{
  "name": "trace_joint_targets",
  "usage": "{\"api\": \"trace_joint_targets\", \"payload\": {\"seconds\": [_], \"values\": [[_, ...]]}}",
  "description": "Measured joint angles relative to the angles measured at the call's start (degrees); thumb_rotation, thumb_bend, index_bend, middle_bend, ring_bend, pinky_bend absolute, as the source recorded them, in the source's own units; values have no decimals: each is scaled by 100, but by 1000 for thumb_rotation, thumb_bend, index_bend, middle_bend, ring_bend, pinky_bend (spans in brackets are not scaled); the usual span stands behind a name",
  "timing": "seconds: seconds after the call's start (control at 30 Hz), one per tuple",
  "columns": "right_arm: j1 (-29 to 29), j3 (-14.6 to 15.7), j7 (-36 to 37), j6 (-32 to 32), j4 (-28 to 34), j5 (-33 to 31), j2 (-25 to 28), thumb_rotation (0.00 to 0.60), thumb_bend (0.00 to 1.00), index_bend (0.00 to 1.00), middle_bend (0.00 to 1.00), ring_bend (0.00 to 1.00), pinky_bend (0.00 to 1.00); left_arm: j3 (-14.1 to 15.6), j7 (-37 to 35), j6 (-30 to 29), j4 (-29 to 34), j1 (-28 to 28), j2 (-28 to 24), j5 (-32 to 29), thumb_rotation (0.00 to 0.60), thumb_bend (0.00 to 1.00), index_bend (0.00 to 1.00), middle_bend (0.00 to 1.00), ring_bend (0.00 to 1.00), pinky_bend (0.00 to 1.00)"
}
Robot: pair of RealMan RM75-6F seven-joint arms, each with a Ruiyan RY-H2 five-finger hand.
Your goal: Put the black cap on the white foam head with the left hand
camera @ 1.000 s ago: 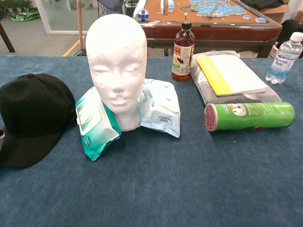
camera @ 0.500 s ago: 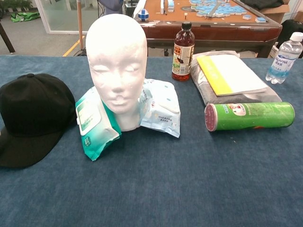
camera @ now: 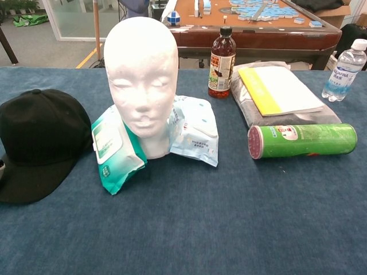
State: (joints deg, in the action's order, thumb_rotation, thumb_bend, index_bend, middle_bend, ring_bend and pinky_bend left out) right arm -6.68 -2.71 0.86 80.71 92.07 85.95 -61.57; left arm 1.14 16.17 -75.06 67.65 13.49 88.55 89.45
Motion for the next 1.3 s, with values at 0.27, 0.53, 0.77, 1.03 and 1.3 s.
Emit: {"api": "trace_joint_targets", "payload": {"seconds": [0.27,0.53,0.77,1.03,1.3], "values": [[-7,-1,2,-14,-2,-7,1,600,48,347,317,255,471,-96,-82,-36,-258,62,187,-55,600,0,576,609,316,541],[-16,6,-17,-33,4,-3,-6,600,48,347,317,255,471,-181,-244,-206,-362,101,283,-49,600,0,588,609,321,540],[-16,5,-14,-26,2,-2,-8,600,48,347,317,255,471,-219,-496,-405,-434,94,355,-16,600,0,528,531,302,541],[-18,10,-11,-30,-1,5,-10,600,48,347,317,255,471,-243,-1313,-800,-605,44,474,122,600,0,445,404,235,540],[-29,-9,19,-60,-10,-46,0,600,48,347,317,255,471,-296,-2548,-1422,-1100,8,788,333,600,0,449,362,212,497]]}}
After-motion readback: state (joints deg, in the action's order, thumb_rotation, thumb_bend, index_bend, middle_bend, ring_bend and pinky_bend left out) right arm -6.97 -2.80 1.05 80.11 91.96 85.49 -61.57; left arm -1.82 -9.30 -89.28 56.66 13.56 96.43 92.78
